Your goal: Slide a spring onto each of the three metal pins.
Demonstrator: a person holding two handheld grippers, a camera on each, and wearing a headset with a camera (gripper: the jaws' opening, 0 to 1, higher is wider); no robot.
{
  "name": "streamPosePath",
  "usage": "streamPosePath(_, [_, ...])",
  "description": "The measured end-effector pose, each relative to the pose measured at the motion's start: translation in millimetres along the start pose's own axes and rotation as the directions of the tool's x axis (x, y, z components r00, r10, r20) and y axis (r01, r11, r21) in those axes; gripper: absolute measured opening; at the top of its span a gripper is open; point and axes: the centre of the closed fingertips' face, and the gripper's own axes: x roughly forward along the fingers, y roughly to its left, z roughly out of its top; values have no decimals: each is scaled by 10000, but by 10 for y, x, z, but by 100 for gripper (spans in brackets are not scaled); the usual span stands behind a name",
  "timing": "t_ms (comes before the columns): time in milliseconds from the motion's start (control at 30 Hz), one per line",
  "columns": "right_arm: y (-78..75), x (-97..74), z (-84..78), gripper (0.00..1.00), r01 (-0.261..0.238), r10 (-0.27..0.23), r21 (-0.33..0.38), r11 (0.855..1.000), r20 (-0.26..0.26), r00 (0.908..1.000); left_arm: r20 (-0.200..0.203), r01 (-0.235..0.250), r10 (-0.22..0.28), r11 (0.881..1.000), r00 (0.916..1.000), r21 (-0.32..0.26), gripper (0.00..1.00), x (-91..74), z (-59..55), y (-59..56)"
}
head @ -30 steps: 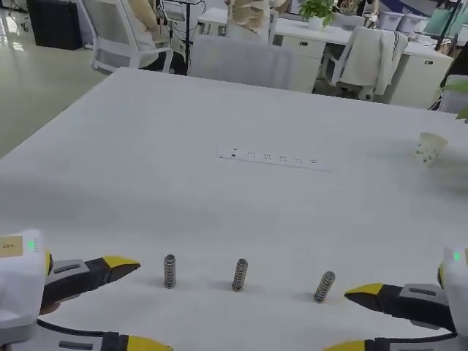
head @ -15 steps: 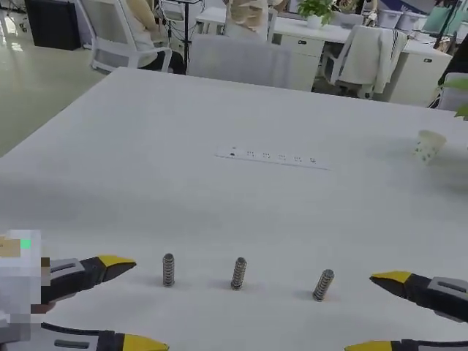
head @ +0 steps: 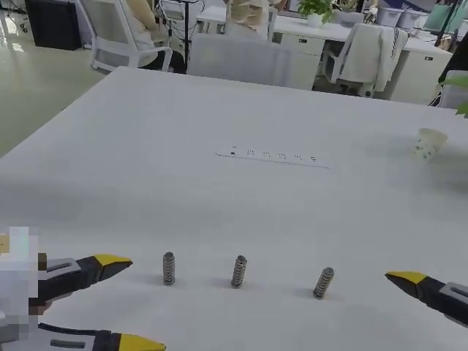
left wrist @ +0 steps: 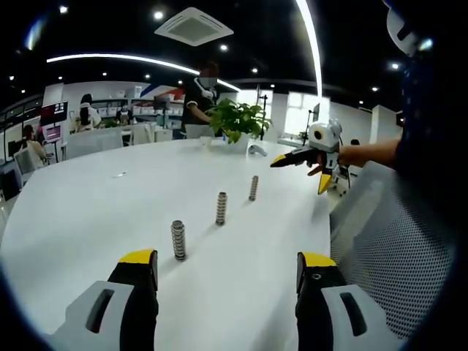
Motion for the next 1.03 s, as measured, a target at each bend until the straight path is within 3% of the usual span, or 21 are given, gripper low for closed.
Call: streamPosePath(1033, [-39, -4, 42, 97, 198, -198, 4, 9998, -29, 9998, 106, -451, 453, 9988, 9989, -173, 81, -23, -15, 114])
